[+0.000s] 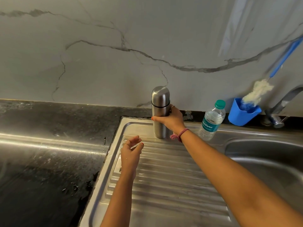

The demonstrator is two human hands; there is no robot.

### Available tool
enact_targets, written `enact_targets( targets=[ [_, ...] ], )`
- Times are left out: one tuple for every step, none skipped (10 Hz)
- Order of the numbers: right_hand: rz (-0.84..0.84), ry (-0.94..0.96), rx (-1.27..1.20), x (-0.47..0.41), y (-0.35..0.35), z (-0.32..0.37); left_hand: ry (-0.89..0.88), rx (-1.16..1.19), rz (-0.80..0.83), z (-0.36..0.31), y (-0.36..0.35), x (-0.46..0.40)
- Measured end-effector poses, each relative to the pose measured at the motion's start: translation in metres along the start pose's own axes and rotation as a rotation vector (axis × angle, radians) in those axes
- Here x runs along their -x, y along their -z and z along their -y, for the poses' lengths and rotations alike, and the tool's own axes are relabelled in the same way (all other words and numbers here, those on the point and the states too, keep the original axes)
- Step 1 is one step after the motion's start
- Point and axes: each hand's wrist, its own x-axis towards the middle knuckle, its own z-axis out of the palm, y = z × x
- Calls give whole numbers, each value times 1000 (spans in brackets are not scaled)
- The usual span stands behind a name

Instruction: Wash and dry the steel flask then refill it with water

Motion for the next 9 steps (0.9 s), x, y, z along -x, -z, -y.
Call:
enact_targets(
  targets=[
    [9, 10, 22, -2, -2, 1, 13, -11, -3, 2, -1, -1],
    [20, 30, 43, -3, -4, 1, 16, -17, -1, 3, -4, -1],
    [25, 49, 43, -2, -4, 0, 24, -21, 3, 3, -9, 2],
    [31, 56, 39, 1, -3, 0, 19, -19, 17, 2, -12, 6],
    [35, 56, 34, 2, -4, -1, 12, -29, 24, 2, -13, 8],
    [27, 55, 25, 5, -3, 0, 2, -37, 28, -1, -12, 13],
    [42, 46, 29, 4, -4, -4, -15, -25, 37, -6, -10, 16],
    [54, 35, 58, 14, 2, 0, -40, -39, 42, -12, -8, 21],
    [14, 27, 33, 24, 12, -1, -73, -54, 51, -18, -10, 27]
  ],
)
